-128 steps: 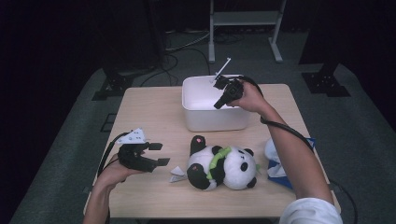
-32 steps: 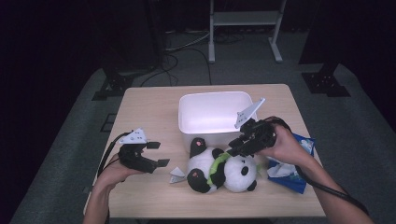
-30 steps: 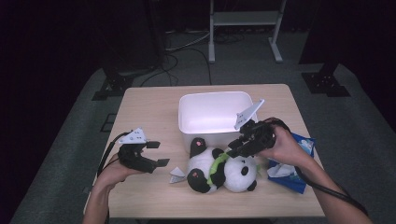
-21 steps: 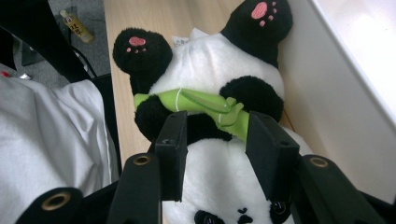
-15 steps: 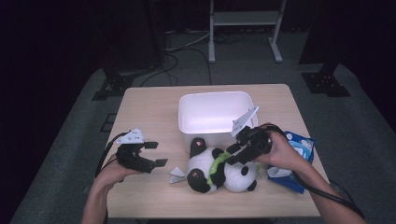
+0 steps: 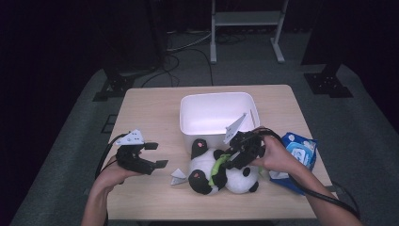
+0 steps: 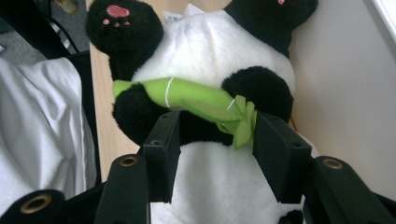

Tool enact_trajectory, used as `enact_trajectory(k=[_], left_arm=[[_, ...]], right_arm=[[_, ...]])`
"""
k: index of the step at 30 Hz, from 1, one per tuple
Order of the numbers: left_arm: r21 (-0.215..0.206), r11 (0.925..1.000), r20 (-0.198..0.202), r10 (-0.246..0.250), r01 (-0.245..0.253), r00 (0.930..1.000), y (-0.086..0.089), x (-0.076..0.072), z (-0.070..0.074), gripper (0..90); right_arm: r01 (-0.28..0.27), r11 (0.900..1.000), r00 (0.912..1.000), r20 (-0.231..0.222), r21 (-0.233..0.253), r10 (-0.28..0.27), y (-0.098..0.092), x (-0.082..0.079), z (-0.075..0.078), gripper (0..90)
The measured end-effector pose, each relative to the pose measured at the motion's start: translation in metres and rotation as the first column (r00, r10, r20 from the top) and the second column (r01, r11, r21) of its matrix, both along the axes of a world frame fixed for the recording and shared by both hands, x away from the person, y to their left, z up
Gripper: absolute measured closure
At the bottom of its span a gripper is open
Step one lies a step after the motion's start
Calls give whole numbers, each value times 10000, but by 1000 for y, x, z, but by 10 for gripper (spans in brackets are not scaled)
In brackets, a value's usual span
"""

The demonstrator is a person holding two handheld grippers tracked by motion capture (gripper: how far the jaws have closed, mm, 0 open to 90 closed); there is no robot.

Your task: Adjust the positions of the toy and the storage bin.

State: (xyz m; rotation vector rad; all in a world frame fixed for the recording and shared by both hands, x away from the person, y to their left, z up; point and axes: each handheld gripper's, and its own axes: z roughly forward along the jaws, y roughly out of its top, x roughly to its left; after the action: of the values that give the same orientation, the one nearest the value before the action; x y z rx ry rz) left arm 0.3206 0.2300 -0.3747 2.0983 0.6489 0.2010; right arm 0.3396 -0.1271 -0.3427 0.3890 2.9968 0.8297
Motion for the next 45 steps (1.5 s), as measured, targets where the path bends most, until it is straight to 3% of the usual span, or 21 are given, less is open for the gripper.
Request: enact_trajectory(k=[5, 16, 24, 35, 45], left_arm=[[-23, 10000, -2, 33, -33, 10000, 0, 0, 1, 180], [-134, 9999, -9, -55, 54, 10000, 2, -1, 2, 176], [-187, 9998, 46, -34, 35, 10000, 2, -2, 4, 176], [-213, 9998, -13, -7, 6, 10000, 1, -2, 2, 176], [-224, 9997, 33, 22, -22, 10000, 2, -2, 3, 176]], right_arm=[[-94, 9999, 9998, 150, -76, 95, 4, 4, 5, 470], [-502, 9926, 9987, 53, -1103, 511, 22, 17, -7, 401], [-532, 9950, 9981, -360, -847, 503, 22, 22, -13, 396], [-565, 9960, 9981, -263, -688, 548, 24, 20, -21, 406], [-291, 9944, 9983, -537, -1014, 238, 25, 22, -25, 340]])
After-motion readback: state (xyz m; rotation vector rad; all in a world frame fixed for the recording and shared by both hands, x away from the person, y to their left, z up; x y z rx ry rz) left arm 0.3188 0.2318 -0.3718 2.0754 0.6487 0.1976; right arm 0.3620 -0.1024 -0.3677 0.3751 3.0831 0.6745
